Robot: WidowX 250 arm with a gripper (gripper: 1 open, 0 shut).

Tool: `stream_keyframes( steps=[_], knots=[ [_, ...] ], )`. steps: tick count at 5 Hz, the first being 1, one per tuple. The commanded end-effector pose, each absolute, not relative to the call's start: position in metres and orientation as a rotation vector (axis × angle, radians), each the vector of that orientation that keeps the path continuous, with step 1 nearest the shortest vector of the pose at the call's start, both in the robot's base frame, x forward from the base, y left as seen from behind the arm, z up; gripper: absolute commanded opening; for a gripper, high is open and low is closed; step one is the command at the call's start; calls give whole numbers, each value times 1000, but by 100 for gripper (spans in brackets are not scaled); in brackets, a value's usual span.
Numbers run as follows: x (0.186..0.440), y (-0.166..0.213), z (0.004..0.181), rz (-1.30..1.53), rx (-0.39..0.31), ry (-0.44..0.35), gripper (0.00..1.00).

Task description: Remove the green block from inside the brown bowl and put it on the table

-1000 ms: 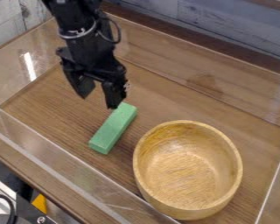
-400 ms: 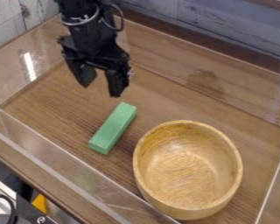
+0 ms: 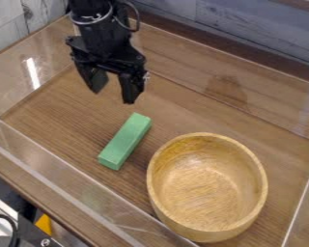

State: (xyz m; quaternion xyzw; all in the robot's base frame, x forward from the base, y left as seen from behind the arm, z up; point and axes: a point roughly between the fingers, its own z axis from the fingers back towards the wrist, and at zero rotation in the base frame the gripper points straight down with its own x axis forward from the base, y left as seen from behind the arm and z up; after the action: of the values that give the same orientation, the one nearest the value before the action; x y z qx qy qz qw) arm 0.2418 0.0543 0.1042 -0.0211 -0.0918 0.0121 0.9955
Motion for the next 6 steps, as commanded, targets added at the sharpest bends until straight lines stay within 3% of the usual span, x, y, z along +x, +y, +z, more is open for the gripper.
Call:
stream_keyframes(
  steps=[1,6],
  knots=[
    [253,55,115,24,-24,-227,100],
    [266,57,113,22,-6,-226,100]
  ],
)
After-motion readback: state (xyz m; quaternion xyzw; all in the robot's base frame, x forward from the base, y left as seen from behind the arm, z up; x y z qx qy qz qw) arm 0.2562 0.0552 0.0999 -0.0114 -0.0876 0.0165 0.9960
